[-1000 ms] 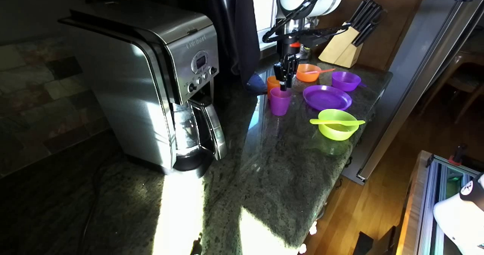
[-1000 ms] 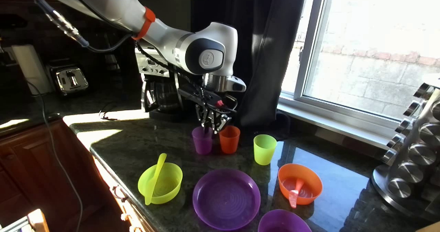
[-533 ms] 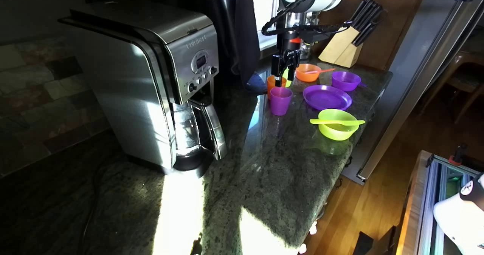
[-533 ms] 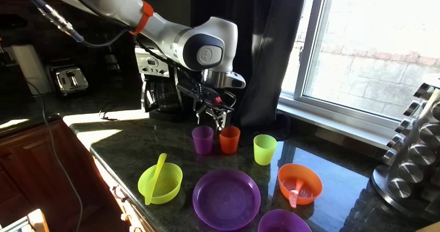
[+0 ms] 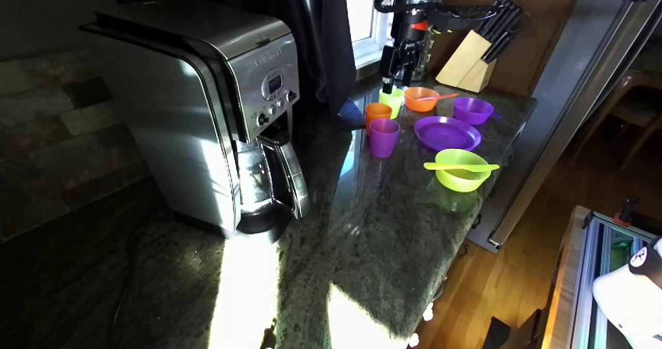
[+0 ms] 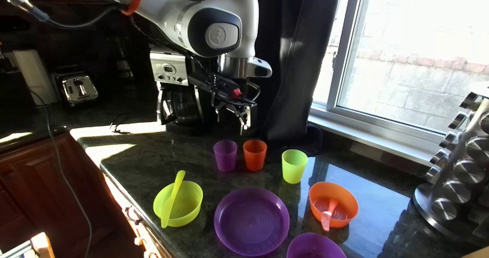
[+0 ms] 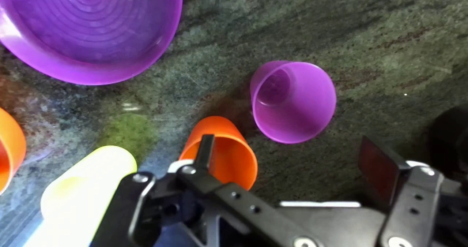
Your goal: Unstack the plastic cups and put them on the counter
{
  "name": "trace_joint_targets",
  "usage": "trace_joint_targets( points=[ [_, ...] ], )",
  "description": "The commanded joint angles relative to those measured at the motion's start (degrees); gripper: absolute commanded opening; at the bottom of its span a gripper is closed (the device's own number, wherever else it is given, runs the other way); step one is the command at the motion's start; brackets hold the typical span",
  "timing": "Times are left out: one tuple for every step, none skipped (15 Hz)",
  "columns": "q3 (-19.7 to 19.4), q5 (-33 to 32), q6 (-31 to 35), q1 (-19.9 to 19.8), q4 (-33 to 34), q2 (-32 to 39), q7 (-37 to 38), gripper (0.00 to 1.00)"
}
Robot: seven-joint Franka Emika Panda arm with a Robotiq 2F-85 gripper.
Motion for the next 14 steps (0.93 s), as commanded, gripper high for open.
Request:
trace_joint_targets(
  points=[
    [-1.0, -0.7, 2.4, -0.5, -4.5, -6.3, -1.6, 1.00],
    [-1.2, -1.1, 2.7, -0.6, -4.9, -7.4, -2.2, 1.00],
    [-1.6, -1.4, 3.0, -0.7, -5.3, -8.5, -2.9, 1.00],
    [-1.8, -1.6, 3.1, -0.8, -5.6, -9.4, -3.8, 1.00],
    [-2.2, -1.9, 3.1, -0.8, -5.9, -10.5, -5.0, 1.00],
    [-2.4, -2.5, 2.9, -0.9, -6.1, -11.4, -6.2, 1.00],
    [-2.8, -2.7, 3.0, -0.9, -6.4, -12.2, -7.3, 1.00],
    [-3.1, -2.8, 2.8, -0.9, -6.5, -12.9, -8.2, 1.00],
    [-3.5, -2.9, 2.9, -1.0, -6.8, -13.8, -9.0, 1.00],
    [-3.8, -2.9, 3.1, -0.9, -7.0, -14.5, -9.6, 1.00],
    [-4.1, -3.0, 3.3, -0.9, -7.3, -15.2, -10.0, 1.00],
    [-4.4, -2.9, 3.5, -0.9, -7.5, -15.9, -10.5, 1.00],
    [-4.7, -3.0, 3.7, -0.9, -7.8, -16.6, -10.8, 1.00],
    [-5.0, -2.8, 3.9, -0.9, -8.0, -17.1, -11.2, 1.00]
  ],
)
